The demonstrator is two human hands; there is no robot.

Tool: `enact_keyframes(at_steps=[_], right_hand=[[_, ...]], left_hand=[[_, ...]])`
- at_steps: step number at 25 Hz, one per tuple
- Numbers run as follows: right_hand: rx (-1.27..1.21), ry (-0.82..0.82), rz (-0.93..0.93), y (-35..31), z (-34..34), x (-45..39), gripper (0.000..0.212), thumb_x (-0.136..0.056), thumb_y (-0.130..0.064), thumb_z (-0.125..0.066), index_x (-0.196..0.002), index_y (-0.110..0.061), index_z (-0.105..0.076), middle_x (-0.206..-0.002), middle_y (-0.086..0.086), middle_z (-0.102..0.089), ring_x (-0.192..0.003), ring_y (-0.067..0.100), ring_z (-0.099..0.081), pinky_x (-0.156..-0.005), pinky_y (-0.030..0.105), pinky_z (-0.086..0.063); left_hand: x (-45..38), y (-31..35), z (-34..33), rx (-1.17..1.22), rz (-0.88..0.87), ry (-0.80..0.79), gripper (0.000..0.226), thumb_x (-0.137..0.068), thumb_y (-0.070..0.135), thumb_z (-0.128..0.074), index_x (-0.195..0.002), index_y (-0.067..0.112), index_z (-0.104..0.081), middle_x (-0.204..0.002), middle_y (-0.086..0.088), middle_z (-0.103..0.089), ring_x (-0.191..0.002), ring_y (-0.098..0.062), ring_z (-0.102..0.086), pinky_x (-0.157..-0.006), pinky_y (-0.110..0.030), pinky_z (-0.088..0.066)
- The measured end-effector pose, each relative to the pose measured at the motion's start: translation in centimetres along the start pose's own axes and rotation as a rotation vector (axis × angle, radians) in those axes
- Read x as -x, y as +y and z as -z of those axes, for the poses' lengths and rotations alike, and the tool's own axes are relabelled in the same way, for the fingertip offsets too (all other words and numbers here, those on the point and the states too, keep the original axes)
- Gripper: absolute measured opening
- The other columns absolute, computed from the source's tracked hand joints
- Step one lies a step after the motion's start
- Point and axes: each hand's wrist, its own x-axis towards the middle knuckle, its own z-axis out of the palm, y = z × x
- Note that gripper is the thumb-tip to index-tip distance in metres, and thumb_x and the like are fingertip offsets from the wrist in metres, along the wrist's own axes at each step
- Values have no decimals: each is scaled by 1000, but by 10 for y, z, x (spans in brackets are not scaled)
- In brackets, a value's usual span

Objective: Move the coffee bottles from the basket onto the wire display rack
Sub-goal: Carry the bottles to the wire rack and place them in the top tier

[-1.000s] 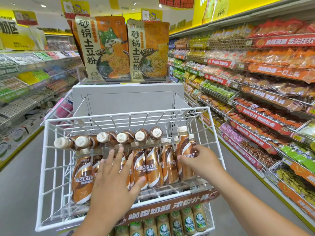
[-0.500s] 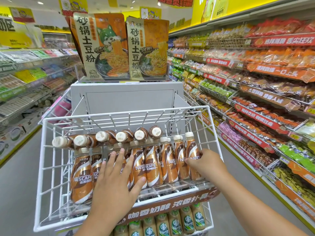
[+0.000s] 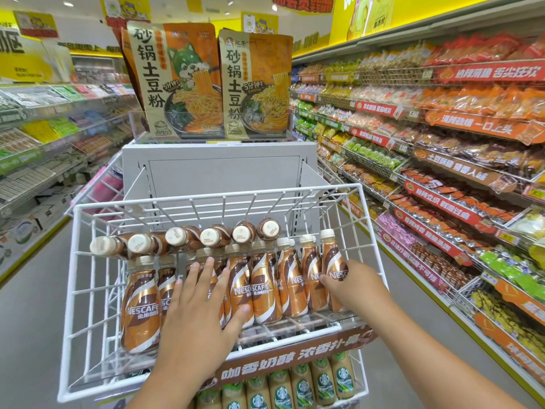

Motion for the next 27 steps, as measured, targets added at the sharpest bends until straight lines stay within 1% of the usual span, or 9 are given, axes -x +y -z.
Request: enact_keyframes(at_steps=[3,4,6,8,10,13,16,24,27], right_hand=[[50,-3,-28,-7,10,11,53,-89,-63,-66,-109,-15,-57,-94,0,-64,-78,18,-62,-56,30,-46],[78,28,-7,-11,13,18,59,-90,-63,-63,-121,-14,-56,-107,3,-65,-87,21,-63,-62,32,-50],[80,124,120,-23,16,34,58,-95,-59,-57,-136,-18,-52,-132,5,-59,-113,23,-61,-87,38,-56],[10,154,309,-37,12,53,62,-99,-54,-54,-150,-23,-43,-156,-1,-42,-143,19,-41,-113,38,-41],[2,102,456,-46,3,64,67,-100,-56,-51,-158,-28,-32,-168,-9,-22,-155,12,-17,-123,35,-24],[118,63,543,-48,-19,67,74,-99,-65,-41,-162,-36,-16,-171,-17,3,-157,5,7,-124,33,-11],[233,64,574,-51,-39,71,79,-99,-70,-34,-164,-36,-5,-170,-17,16,-155,4,21,-120,30,-1],[163,105,608,-50,-36,113,79,-100,-69,-36,-164,-36,-4,-171,-15,11,-156,6,17,-119,27,4],[123,111,657,-34,-19,134,80,-99,-67,-40,-164,-32,-10,-172,-13,5,-158,9,11,-124,30,-1]], left_hand=[[-1,-2,2,32,-9,6,100,-75,85,18,-161,41,-3,-169,6,12,-156,-17,16,-126,-43,7],[-2,-2,4,37,-14,3,100,-74,85,18,-161,41,-2,-169,6,13,-156,-17,16,-125,-43,7],[-2,-4,5,33,-23,-11,96,-76,84,16,-161,41,2,-169,6,16,-155,-18,18,-125,-43,9],[-2,-8,6,34,-33,-17,90,-80,83,9,-160,41,5,-168,6,18,-155,-18,20,-124,-43,9],[-2,-11,6,45,-43,-21,85,-86,82,0,-161,41,4,-168,6,18,-155,-19,19,-124,-42,9],[-2,-18,5,59,-68,-22,82,-90,82,-11,-160,42,5,-168,6,18,-155,-19,20,-123,-41,10],[-5,-26,5,40,-87,-8,82,-91,82,-14,-160,41,2,-169,5,17,-155,-20,19,-125,-43,9],[34,-14,25,31,-85,-6,83,-90,80,-12,-161,39,-2,-170,5,14,-155,-19,18,-127,-45,2],[66,6,37,3,-53,19,85,-88,80,-11,-162,38,-8,-171,3,8,-157,-21,12,-128,-46,-1]])
